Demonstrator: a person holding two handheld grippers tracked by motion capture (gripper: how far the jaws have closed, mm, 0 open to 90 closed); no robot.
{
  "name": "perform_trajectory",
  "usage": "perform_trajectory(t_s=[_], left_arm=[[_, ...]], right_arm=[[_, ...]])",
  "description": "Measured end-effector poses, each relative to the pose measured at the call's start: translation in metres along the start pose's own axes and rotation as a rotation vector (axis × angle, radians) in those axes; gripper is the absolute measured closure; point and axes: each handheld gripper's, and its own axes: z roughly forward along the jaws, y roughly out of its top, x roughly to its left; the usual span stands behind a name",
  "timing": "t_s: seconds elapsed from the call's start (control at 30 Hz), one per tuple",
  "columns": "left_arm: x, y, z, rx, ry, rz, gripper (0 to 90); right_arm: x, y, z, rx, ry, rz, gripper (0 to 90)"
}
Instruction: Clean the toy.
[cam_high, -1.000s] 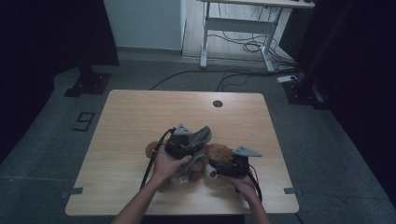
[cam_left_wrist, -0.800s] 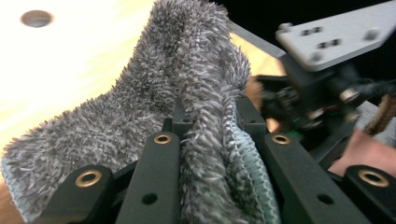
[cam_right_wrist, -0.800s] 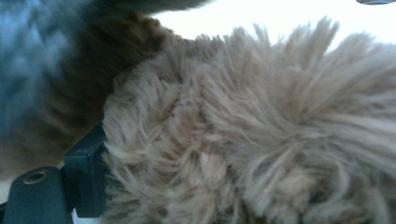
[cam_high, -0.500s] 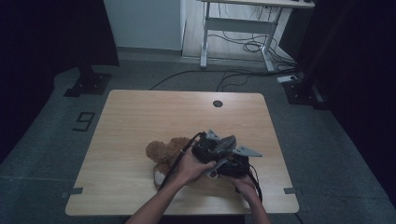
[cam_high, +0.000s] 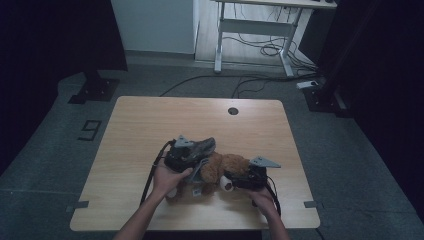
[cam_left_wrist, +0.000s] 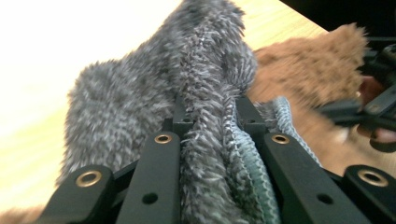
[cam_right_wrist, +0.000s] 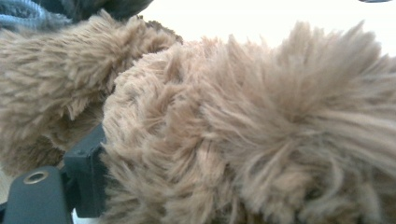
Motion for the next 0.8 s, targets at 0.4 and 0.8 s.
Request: perform_trajectory(t_s=[0.4, 0.8], left_arm=[[0.034, -0.035, -0.027, -0.041, 0.039, -0.079, 74.7], [0.041, -0.058, -0.034, -0.055, 0.0, -0.124, 74.6]], right_arm=[[0.002, 0.002, -0.001, 0.011, -0.015, -0.018, 7.3], [0.002, 0.007, -0.003, 0.064, -0.008, -0.027, 4.4]])
